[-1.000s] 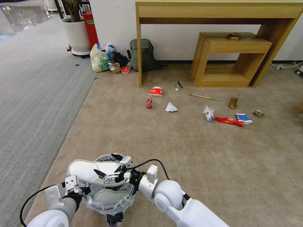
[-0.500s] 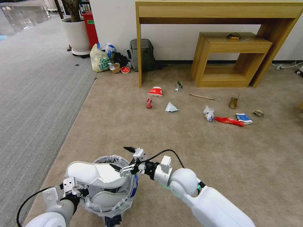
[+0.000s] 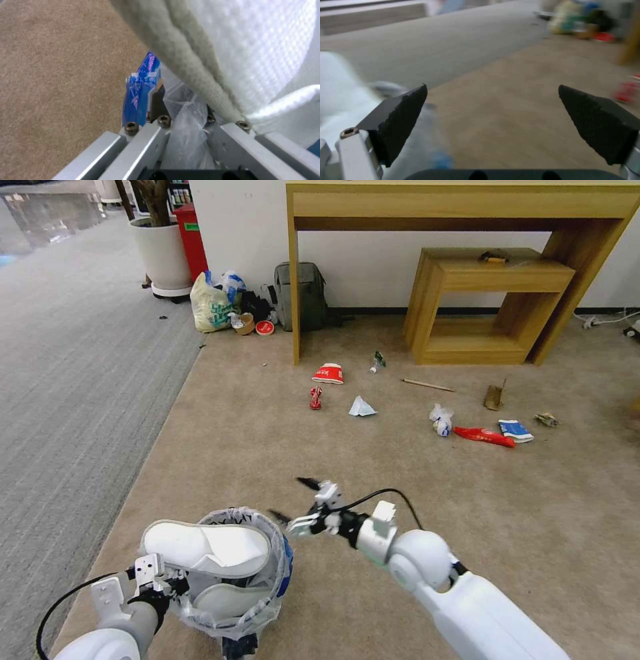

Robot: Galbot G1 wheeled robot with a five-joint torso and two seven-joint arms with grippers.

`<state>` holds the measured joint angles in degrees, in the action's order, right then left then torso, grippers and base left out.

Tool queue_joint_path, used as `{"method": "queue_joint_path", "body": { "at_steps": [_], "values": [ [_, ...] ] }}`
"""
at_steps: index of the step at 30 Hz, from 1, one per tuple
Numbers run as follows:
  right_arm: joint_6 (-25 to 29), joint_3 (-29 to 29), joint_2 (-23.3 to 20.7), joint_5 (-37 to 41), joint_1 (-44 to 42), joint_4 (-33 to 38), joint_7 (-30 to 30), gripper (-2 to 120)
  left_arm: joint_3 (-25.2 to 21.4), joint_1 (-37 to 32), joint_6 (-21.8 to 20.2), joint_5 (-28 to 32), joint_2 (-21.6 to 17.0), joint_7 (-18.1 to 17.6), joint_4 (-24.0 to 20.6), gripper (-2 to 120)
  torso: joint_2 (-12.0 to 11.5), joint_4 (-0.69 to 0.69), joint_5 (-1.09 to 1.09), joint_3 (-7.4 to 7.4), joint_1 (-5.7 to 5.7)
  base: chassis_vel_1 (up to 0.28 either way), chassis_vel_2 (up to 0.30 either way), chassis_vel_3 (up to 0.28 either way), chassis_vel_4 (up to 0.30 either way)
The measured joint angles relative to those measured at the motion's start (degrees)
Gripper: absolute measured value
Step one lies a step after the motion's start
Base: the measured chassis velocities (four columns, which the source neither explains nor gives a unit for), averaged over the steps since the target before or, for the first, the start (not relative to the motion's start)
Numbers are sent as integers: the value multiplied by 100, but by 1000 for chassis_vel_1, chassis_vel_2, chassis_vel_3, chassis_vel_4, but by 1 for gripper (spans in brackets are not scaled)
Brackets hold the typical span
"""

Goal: Pick up the trash bin and place the garbage on the floor into it.

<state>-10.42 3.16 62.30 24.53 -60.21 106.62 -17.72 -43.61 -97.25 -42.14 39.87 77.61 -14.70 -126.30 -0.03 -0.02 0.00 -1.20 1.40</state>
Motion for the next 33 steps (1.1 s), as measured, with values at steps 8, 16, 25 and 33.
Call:
{"method": "queue_joint_path", "body": {
  "at_steps": [8, 16, 25, 33],
  "values": [
    [-31, 1529, 14, -75, -1107, 296, 93, 100, -62, -57, 0, 33, -6, 21, 0, 0, 0, -1, 1, 0, 0, 0, 0, 0, 0],
    [55, 2446, 204, -194, -2054, 682, 176, 100, -66, -74, 0, -1, 17, 149, 44, 0, 0, -1, 0, 1, 0, 0, 0, 0, 0],
    [129, 2924, 769, -410, -2513, 1008, 485, 100, -174, -129, 0, -32, -18, 364, 51, 0, 0, 0, 0, 1, 0, 0, 0, 0, 0],
    [190, 3220, 1263, -670, -2779, 1237, 555, 100, -206, -157, 0, -144, -57, 531, 38, 0, 0, 0, 0, 0, 0, 0, 0, 0, 0]
  ]
}}
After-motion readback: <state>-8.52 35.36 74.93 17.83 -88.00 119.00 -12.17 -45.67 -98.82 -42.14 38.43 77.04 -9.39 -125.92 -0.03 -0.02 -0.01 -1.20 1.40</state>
